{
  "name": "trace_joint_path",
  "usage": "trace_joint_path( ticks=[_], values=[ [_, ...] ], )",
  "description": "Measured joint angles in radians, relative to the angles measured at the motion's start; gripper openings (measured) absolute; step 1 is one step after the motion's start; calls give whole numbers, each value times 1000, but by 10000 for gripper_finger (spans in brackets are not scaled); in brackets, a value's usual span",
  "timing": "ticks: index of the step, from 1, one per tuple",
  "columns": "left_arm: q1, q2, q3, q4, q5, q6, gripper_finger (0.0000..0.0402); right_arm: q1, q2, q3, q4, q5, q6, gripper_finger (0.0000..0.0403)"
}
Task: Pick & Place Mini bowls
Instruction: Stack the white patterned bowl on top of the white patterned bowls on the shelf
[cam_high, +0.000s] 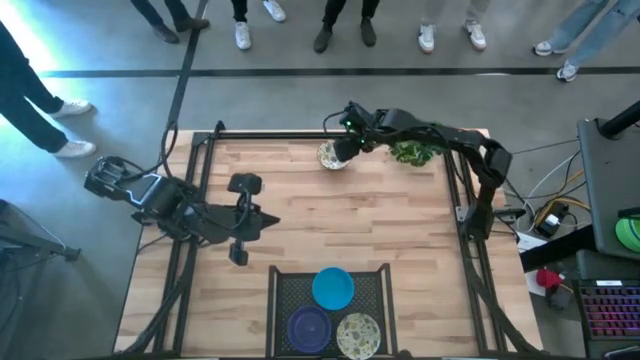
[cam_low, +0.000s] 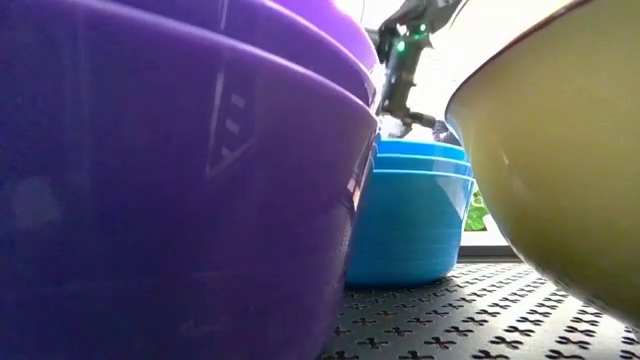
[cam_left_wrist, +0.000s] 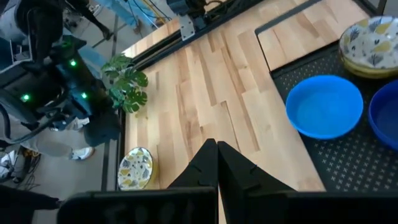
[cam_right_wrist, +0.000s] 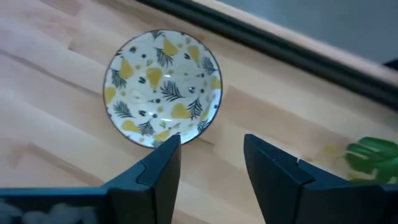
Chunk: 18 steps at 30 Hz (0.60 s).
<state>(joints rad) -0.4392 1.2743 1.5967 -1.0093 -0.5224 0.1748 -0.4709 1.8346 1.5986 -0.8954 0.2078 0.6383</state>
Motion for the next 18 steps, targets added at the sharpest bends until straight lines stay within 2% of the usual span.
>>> trace_joint_path(
  ticks=[4,8,14,18],
  values=[
    [1,0,0,-36,0,-17,0,-40,34,0,28,-80,39,173],
    [1,0,-1,-49,0,-20,0,-52,62,0,68,-104,51,171],
    [0,0,-1,-49,0,-19,0,-57,111,0,75,-104,97,173],
    [0,0,-8,-49,0,-19,0,-57,134,6,68,-33,115,173]
  ],
)
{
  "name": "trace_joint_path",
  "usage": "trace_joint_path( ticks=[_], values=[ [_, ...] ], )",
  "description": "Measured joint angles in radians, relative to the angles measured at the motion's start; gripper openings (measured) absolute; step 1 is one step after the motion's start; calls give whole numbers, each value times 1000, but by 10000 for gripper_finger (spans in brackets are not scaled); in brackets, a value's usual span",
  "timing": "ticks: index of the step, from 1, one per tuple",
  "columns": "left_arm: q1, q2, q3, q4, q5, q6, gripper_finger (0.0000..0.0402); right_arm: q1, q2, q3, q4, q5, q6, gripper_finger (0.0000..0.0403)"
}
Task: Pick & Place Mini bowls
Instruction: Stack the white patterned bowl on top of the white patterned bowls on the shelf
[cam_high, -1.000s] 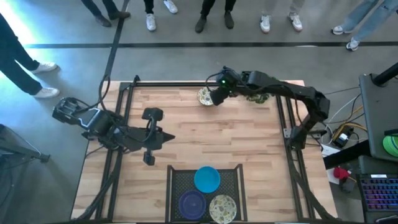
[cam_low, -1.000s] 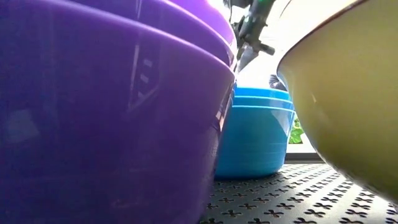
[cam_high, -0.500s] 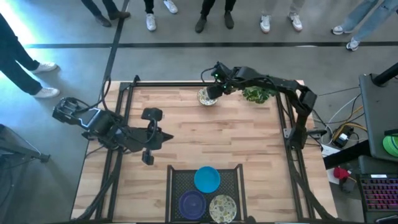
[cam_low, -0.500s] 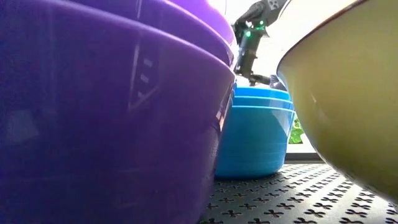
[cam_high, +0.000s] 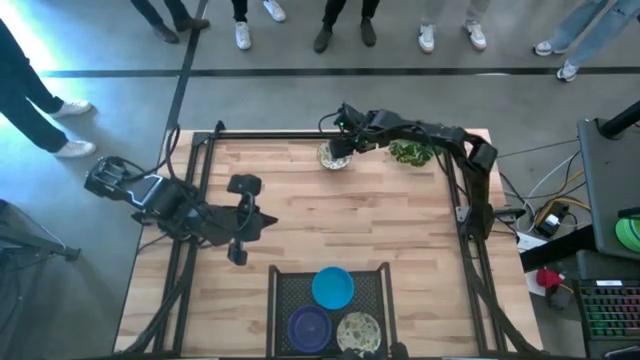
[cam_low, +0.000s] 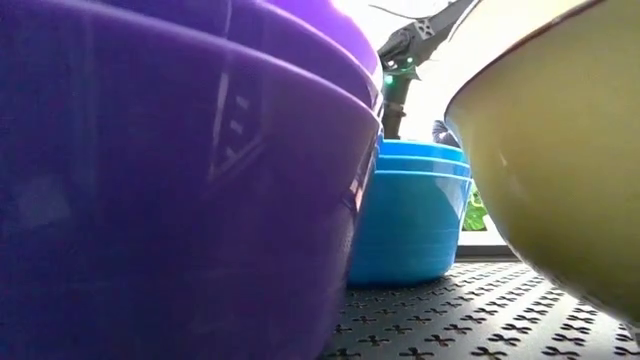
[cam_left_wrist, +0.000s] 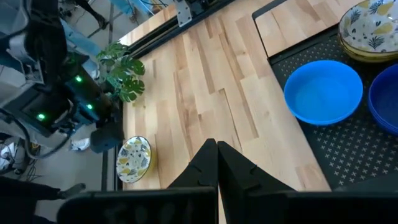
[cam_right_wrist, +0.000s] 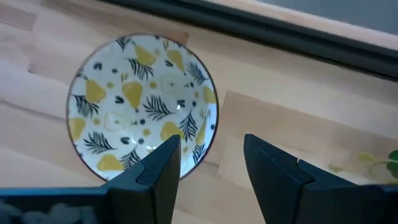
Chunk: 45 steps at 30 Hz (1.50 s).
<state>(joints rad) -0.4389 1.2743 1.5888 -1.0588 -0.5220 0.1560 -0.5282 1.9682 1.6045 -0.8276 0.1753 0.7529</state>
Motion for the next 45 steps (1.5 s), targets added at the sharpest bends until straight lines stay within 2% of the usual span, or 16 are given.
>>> trace_joint_path(
  ticks=[13,19,23,29,41,45],
  values=[
    [0,-2,-26,-8,1,-1,0,6,-23,23,-7,-24,-22,167],
    [0,-3,-26,-8,1,-1,0,47,-70,44,-4,-14,-37,151],
    [0,-3,-26,-8,1,-2,0,94,-79,44,-6,10,-102,141],
    [0,-3,-26,-8,1,-2,0,179,-79,39,-8,8,-290,135],
    [0,-3,-26,-9,1,-19,0,279,-79,-70,-22,9,-1029,134],
    [0,-3,-26,-15,1,-20,0,303,-77,-97,-16,9,-1121,134]
  ],
)
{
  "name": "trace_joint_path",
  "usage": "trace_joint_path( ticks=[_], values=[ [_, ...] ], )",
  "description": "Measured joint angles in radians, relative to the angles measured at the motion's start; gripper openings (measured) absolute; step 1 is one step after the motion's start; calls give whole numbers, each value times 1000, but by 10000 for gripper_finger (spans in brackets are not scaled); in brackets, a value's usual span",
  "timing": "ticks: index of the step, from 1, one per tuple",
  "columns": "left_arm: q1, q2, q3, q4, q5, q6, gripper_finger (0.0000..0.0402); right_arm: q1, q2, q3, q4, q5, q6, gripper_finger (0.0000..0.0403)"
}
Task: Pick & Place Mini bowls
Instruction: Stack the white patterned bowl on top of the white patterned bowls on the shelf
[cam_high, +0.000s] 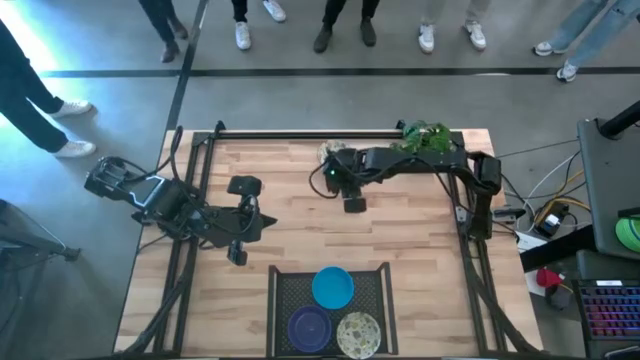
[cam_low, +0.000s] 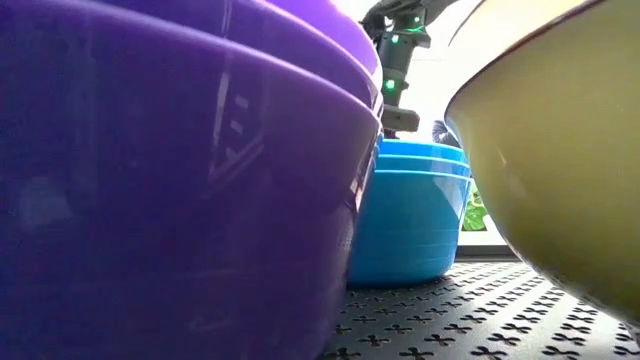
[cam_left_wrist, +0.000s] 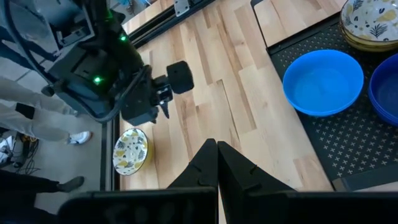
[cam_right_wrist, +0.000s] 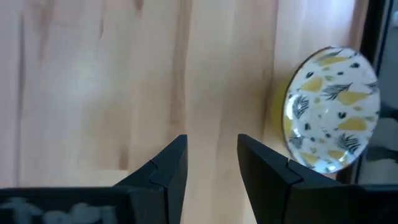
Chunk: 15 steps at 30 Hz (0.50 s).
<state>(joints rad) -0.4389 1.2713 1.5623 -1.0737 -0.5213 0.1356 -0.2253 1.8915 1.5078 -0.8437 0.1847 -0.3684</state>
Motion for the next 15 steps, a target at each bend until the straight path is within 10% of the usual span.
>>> trace_joint_path(
  ticks=[15],
  values=[
    [0,-1,0,-8,1,-10,0,-2,40,-59,201,112,-81,134]
  ],
)
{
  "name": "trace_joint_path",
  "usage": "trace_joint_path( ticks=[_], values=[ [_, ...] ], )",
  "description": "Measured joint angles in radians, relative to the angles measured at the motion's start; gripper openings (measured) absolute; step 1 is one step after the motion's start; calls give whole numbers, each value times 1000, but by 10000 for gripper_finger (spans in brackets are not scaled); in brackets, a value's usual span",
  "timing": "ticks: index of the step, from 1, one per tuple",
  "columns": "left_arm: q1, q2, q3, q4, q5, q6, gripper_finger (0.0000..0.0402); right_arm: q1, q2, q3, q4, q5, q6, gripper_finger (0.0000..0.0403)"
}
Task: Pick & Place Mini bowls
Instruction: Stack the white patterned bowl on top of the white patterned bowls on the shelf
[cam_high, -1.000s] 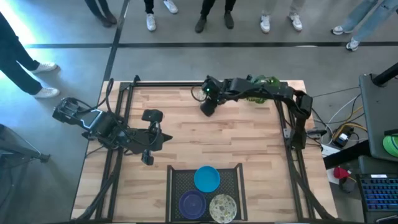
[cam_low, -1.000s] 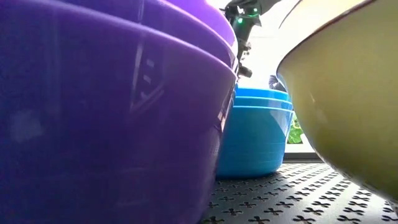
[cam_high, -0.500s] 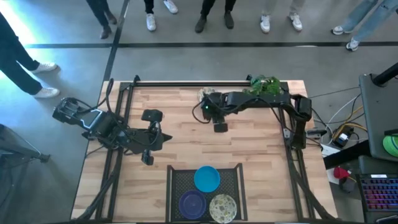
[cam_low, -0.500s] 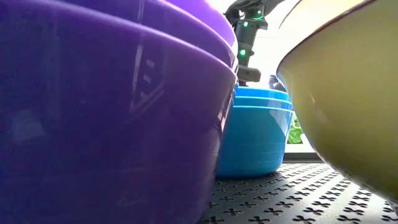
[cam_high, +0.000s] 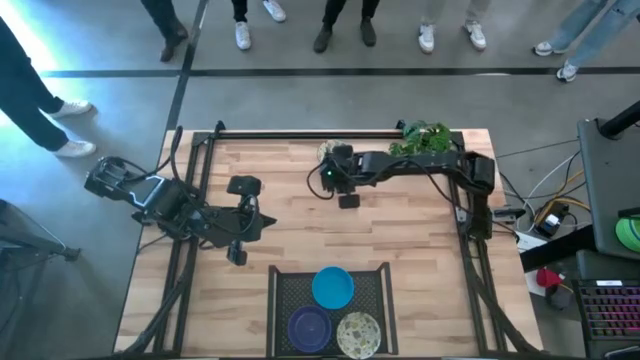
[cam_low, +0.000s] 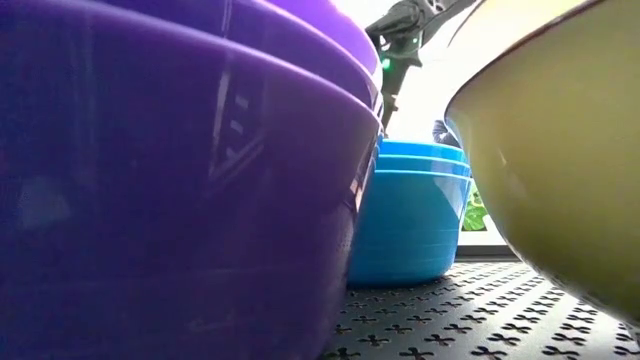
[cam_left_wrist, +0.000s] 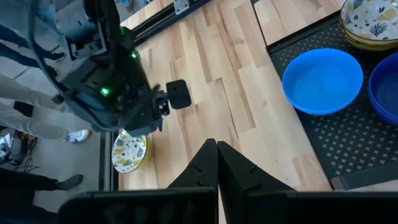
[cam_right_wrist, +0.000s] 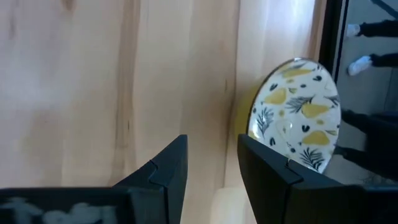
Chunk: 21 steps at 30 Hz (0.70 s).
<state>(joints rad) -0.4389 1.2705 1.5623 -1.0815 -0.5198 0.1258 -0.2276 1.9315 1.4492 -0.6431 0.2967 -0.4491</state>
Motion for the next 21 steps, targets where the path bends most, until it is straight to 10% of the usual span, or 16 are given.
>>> trace_joint_path(
  ticks=[21],
  values=[
    [0,-2,0,-17,0,-22,0,-63,70,0,80,1,28,134]
  ],
)
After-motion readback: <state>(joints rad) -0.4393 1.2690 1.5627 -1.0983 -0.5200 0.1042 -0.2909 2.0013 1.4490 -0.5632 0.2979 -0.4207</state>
